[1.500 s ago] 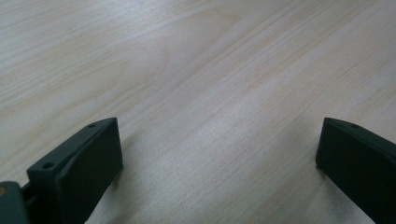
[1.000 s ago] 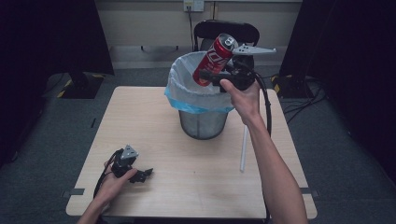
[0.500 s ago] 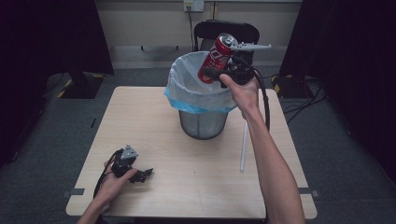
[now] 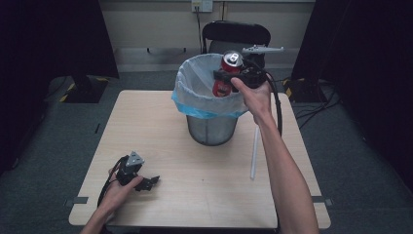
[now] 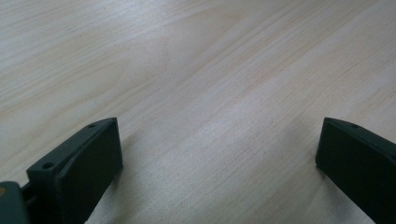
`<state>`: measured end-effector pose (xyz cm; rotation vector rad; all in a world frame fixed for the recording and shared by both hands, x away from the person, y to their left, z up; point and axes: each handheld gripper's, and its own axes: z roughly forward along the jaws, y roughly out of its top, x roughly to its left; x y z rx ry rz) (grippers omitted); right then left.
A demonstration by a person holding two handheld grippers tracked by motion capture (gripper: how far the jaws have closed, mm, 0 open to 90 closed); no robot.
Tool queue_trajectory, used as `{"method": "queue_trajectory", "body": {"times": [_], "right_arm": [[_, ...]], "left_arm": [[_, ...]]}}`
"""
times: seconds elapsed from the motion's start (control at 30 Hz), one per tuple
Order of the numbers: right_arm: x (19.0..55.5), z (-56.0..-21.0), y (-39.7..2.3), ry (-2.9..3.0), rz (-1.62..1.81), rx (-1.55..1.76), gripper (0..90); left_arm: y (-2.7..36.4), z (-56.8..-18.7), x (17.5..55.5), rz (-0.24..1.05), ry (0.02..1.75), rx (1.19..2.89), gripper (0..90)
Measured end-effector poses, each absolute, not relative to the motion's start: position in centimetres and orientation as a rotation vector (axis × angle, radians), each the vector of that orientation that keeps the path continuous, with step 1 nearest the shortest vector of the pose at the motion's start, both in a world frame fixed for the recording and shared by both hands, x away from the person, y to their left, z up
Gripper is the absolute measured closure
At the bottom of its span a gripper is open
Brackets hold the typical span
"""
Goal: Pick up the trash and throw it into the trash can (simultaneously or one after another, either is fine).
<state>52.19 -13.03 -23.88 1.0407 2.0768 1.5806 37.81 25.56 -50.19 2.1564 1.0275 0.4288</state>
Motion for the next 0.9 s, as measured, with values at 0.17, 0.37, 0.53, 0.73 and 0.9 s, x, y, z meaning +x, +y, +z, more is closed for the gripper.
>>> {"method": "queue_trajectory", "body": {"times": [0.17, 0.37, 0.53, 0.73, 0.9], "right_arm": [[52.2, -23.9, -13.0, 2.080, 1.582, 1.046, 22.3], [51.8, -23.6, -13.3, 2.064, 1.589, 1.036, 24.6], [51.3, -23.4, -13.6, 2.065, 1.599, 1.036, 29.5], [49.9, -23.3, -14.2, 2.055, 1.588, 1.011, 33.3], [48.9, -23.2, -15.0, 2.064, 1.603, 0.998, 35.6]], "left_arm": [[25.5, -50.2, 37.8, 0.427, 1.030, 2.151, 0.0], [25.6, -50.2, 37.8, 0.428, 1.027, 2.157, 0.0], [25.6, -50.2, 37.8, 0.426, 1.029, 2.154, 0.0], [25.6, -50.2, 37.8, 0.426, 1.029, 2.154, 0.0], [25.6, -50.2, 37.8, 0.426, 1.026, 2.159, 0.0]]}}
